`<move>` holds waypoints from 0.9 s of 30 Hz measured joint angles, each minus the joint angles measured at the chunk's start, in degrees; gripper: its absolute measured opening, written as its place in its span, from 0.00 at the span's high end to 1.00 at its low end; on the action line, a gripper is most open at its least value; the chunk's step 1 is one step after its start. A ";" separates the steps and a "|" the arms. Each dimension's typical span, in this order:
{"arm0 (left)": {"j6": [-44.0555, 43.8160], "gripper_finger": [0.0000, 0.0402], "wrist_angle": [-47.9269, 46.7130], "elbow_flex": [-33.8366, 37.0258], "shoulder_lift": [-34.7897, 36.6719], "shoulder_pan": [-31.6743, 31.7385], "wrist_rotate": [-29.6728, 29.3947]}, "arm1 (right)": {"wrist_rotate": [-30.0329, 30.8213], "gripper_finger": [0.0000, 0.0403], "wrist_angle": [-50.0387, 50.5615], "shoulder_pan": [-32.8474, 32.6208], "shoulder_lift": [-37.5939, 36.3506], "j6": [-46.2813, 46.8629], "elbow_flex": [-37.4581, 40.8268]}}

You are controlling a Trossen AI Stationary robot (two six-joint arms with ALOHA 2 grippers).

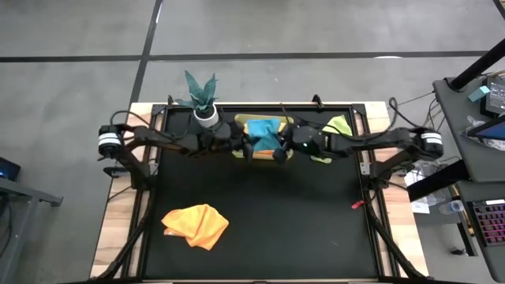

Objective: Fold microfiber towels
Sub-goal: Put the folded blue towel into the bin

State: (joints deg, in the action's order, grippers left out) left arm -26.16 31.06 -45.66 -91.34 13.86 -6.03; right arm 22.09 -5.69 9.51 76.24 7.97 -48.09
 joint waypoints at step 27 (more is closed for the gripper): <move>-0.52 0.93 -4.61 -3.31 -11.16 8.00 6.33 | 3.60 0.98 16.71 5.17 15.68 3.87 -12.18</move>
State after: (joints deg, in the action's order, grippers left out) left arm -26.68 26.45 -48.97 -102.50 21.87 0.30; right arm 25.69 11.01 14.68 91.91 11.84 -60.27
